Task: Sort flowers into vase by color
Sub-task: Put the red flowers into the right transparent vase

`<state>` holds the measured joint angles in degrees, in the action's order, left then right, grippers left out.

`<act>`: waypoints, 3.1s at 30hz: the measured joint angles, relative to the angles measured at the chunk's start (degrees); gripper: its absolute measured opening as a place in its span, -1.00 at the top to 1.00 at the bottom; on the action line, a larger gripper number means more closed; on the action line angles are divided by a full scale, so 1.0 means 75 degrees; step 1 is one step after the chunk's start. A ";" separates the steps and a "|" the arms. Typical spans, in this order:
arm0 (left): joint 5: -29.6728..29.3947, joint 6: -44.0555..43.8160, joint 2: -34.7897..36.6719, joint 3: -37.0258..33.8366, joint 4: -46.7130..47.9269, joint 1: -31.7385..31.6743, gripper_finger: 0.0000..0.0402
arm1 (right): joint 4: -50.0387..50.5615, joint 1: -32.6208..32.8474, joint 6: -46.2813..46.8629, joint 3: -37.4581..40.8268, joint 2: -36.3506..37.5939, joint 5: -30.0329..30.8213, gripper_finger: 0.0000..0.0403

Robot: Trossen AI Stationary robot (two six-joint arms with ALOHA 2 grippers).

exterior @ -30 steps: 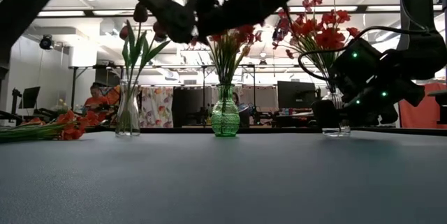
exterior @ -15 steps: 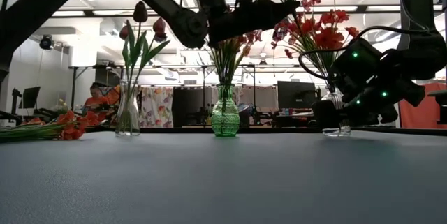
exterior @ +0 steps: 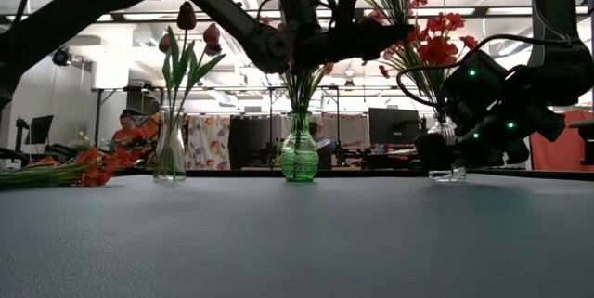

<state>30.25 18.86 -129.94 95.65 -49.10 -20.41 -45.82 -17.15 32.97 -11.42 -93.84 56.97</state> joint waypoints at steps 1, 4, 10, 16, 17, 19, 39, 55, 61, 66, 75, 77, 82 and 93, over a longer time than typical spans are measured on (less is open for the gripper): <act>0.0068 0.0055 -0.0042 0.0055 0.0011 -0.0014 0.98 | 0.0000 0.0000 0.0003 0.0000 0.0000 -0.0002 -0.43; 0.0379 0.0197 -0.0163 0.0258 0.0112 -0.0058 0.98 | -0.0003 0.0000 0.0003 0.0000 0.0000 0.0000 -0.43; 0.0567 0.0284 -0.0494 0.0795 0.0539 -0.0123 0.98 | -0.0006 0.0000 0.0000 0.0000 0.0000 0.0000 -0.43; 0.0862 0.0218 -0.0819 0.1333 0.0757 -0.0221 0.98 | -0.0007 0.0000 0.0001 -0.0003 0.0000 -0.0006 -0.43; 0.0946 0.0218 -0.0895 0.1426 0.0831 -0.0224 0.98 | -0.0006 0.0000 0.0000 -0.0003 0.0000 -0.0001 -0.43; 0.1042 0.0224 -0.0944 0.1560 0.1004 -0.0230 0.98 | -0.0006 0.0000 0.0002 -0.0003 0.0000 -0.0003 -0.43; 0.1307 0.0133 -0.2019 0.3501 0.2268 -0.0350 0.98 | -0.0012 0.0000 -0.0003 -0.0006 0.0004 -0.0022 -0.43; 0.1292 -0.0482 -0.2001 0.3498 0.2270 -0.0387 0.98 | -0.0012 0.0000 -0.0029 -0.0006 0.0006 -0.0020 -0.43; 0.1301 -0.0785 -0.1935 0.3498 0.2266 -0.0357 0.98 | -0.0015 0.0000 -0.0068 -0.0006 0.0006 -0.0021 -0.43; 0.1307 -0.0837 -0.1822 0.3492 0.2292 -0.0240 0.98 | -0.0015 0.0000 -0.0085 -0.0009 0.0006 -0.0020 -0.43; 0.1307 -0.1265 -0.1594 0.3492 0.2292 -0.0171 0.98 | -0.0012 0.0000 -0.0086 -0.0009 0.0006 -0.0012 -0.43; 0.1301 -0.1399 -0.1568 0.3494 0.2291 -0.0171 0.98 | -0.0012 0.0000 -0.0086 -0.0009 0.0006 -0.0012 -0.43; 0.1305 -0.1615 -0.1531 0.3682 0.2376 -0.0147 0.98 | -0.0009 0.0000 -0.0087 -0.0009 0.0006 -0.0006 -0.43; 0.1249 -0.1141 -0.1398 0.4389 0.3947 -0.0006 0.99 | -0.0006 0.0000 -0.0087 -0.0009 0.0006 0.0000 -0.43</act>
<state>39.62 10.30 -140.42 128.57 -19.50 -20.45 -45.87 -17.15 32.32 -11.49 -93.80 56.97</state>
